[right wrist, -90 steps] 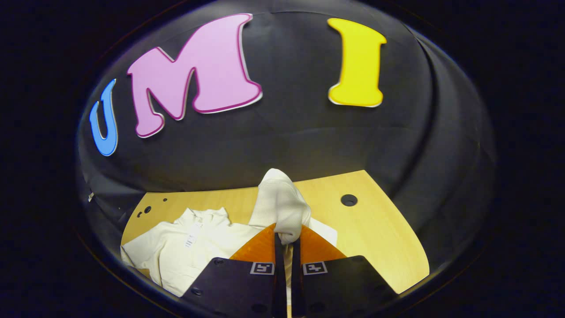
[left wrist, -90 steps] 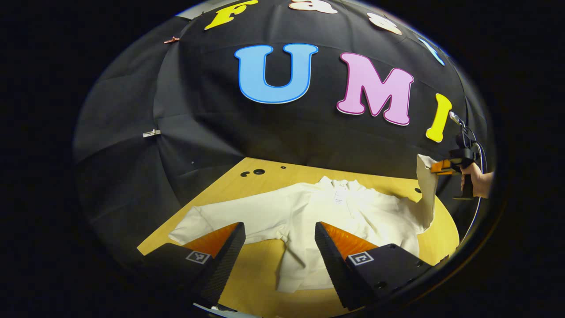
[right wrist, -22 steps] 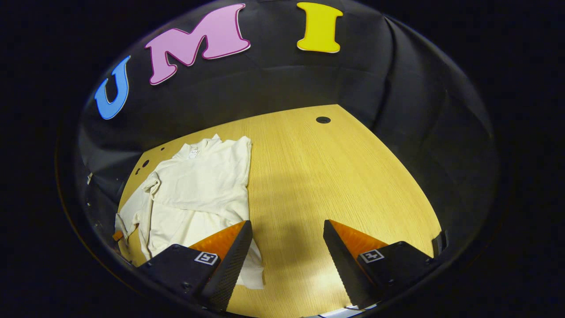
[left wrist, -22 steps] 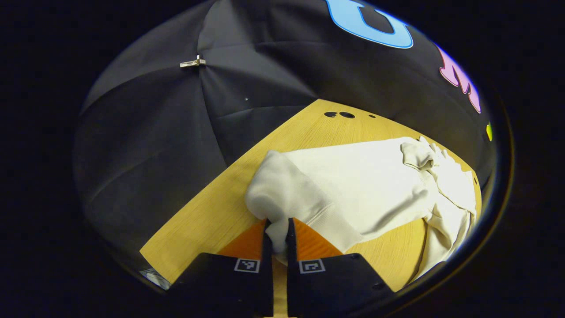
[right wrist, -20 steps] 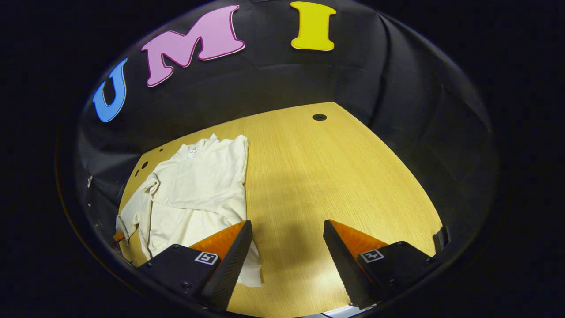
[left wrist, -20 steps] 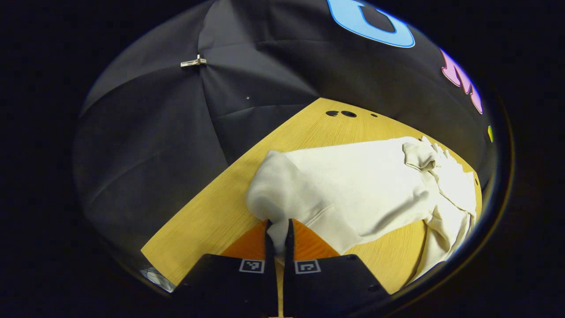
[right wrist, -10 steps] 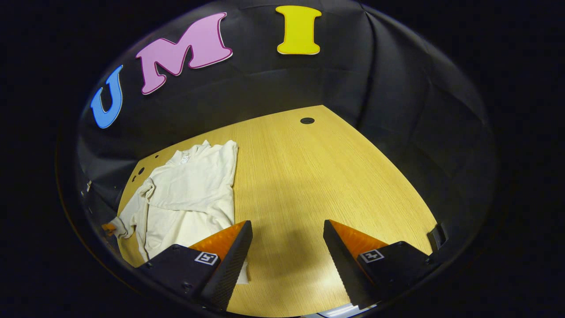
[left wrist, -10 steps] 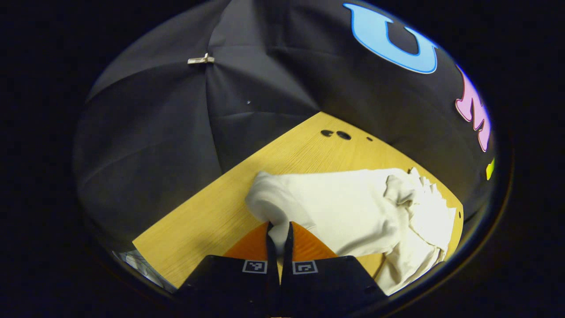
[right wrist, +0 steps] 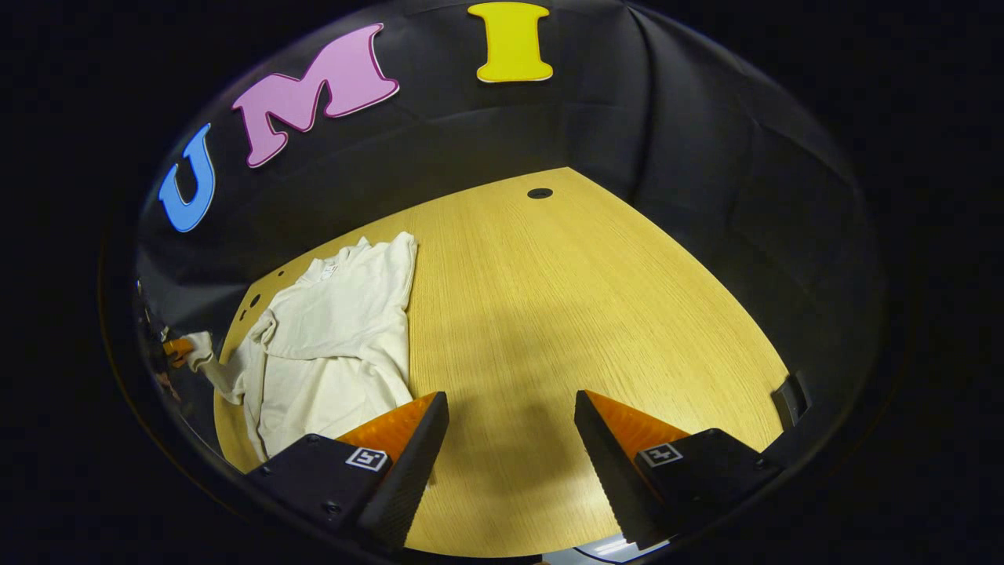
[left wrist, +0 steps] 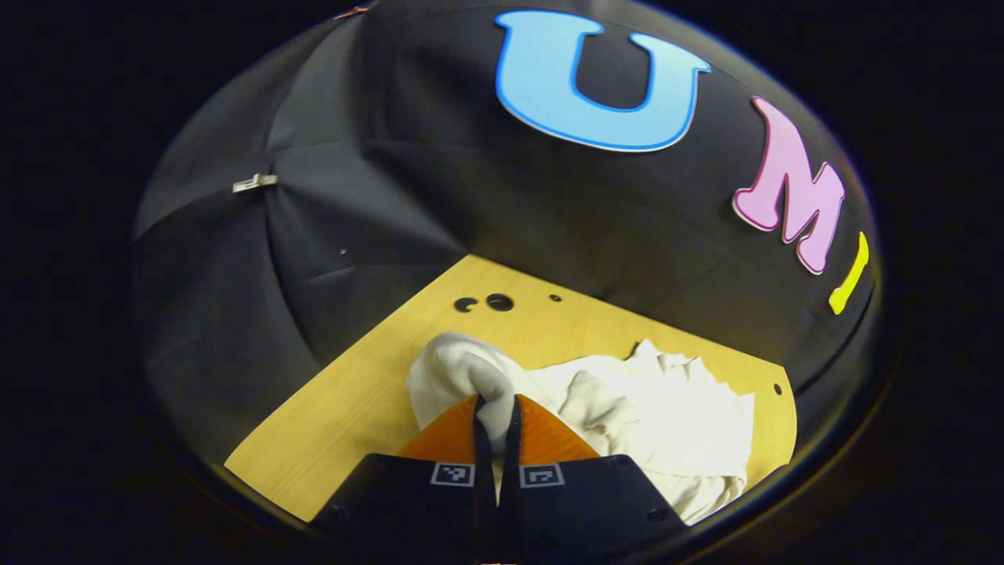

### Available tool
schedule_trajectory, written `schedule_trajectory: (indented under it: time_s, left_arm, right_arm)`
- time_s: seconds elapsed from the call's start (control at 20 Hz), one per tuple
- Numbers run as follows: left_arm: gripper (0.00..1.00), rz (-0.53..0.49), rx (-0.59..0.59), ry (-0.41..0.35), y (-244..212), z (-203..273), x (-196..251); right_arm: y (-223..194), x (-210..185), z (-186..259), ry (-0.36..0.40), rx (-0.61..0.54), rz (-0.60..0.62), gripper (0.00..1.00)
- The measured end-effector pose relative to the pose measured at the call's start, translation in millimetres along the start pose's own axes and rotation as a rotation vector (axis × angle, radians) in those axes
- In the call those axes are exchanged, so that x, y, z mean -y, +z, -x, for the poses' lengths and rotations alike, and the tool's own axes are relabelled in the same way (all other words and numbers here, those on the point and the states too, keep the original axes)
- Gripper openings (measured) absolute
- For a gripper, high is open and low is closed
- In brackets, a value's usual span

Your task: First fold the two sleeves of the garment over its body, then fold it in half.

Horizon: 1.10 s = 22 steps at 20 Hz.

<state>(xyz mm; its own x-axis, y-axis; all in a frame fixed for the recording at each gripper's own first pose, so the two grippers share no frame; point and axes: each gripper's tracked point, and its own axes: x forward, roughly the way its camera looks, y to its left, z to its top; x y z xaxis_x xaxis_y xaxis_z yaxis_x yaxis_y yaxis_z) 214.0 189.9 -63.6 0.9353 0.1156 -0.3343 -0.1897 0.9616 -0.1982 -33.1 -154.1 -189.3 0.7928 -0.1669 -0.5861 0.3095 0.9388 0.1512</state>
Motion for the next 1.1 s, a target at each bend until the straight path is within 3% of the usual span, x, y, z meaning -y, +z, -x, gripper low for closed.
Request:
schedule_trajectory:
  time_s: [0.35,0.65,0.9,1.1]
  left_arm:
    - [0.06,0.011,0.03,-0.239,26.1,-26.4,159.6]
    - [0.06,-0.087,0.01,-0.492,-5.3,-26.1,302.0]
    - [0.06,-0.145,-0.106,-0.602,-65.7,-38.3,372.8]
    - [0.08,-0.159,-0.186,-0.58,-107.4,-57.7,386.6]
  right_arm:
    - [21.4,6.5,-23.3,0.028,0.015,-0.001,0.99]
    - [31.0,0.3,-40.5,0.046,0.003,-0.015,0.99]
    - [28.3,1.5,-47.8,0.042,-0.018,0.005,0.99]
    - [31.5,8.6,-51.5,0.022,-0.018,-0.017,0.99]
